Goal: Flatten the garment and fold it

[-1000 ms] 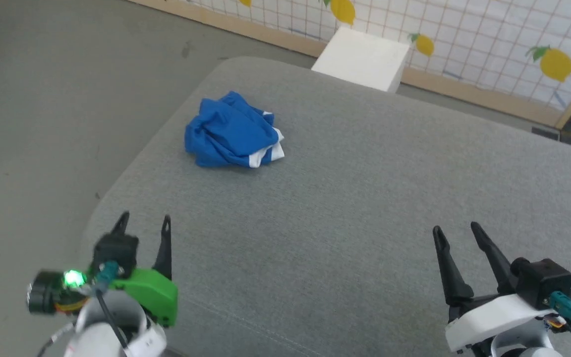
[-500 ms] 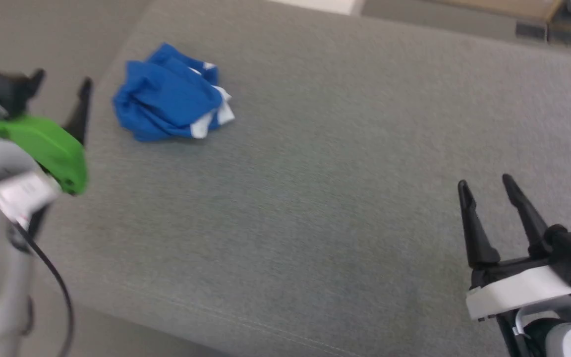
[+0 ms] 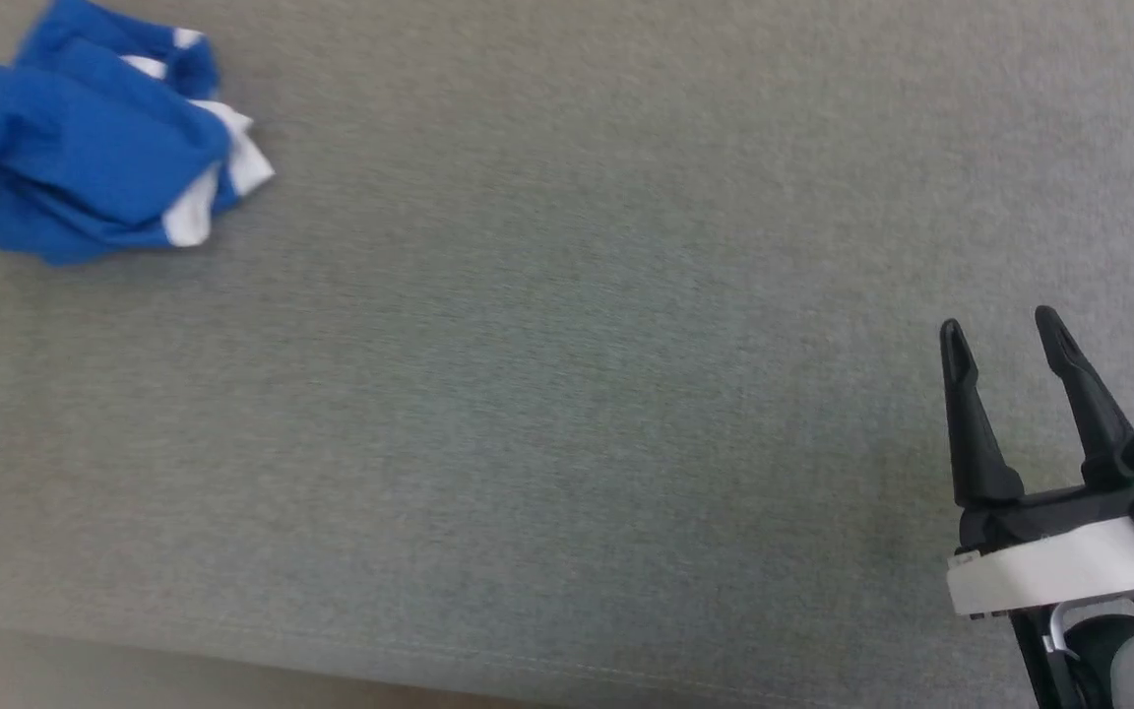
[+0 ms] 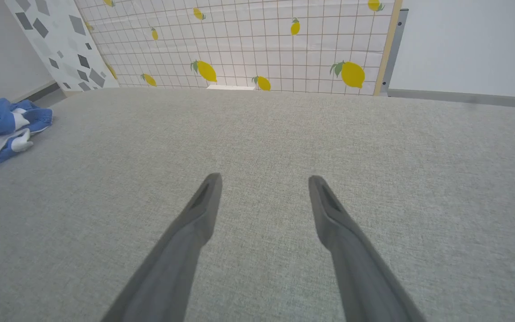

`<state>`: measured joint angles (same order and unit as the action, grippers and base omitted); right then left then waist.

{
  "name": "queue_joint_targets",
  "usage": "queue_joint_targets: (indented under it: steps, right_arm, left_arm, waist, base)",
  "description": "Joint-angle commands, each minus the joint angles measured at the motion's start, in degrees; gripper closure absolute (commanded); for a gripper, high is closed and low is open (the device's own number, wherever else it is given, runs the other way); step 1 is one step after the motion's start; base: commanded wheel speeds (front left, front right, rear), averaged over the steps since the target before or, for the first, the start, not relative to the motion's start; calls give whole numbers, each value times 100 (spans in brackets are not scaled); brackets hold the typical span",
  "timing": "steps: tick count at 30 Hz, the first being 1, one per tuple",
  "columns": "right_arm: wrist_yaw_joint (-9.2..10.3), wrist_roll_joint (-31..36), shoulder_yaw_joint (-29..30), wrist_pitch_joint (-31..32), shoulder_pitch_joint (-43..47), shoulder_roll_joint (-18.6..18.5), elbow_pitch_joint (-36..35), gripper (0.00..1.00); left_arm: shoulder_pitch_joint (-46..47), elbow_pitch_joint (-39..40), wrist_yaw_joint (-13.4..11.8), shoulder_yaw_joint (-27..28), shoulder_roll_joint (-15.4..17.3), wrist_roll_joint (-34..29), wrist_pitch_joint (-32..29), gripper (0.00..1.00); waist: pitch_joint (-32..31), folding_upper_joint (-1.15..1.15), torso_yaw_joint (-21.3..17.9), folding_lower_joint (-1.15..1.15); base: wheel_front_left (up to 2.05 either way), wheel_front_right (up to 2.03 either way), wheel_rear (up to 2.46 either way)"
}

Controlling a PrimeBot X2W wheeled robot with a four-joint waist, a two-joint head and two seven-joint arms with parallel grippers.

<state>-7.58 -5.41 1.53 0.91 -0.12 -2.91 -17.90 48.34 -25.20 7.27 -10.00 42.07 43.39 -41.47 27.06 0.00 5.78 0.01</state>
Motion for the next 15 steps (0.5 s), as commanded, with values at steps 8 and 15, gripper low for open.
queue_joint_targets:
  steps: [8, 15]
  right_arm:
    - [9, 7, 6, -130, -207, 3, -47, 0]
    - [9, 19, 6, -195, -190, 3, 78, 0]
  left_arm:
    - [405, -469, 13, -51, 364, 176, -599, 0]
    - [410, -643, 19, -244, 389, 234, -545, 100]
  waist:
    - [829, 0, -605, -1]
    - [817, 0, -589, -1]
  base:
    - [0, 0, 0]
    - [0, 0, 0]
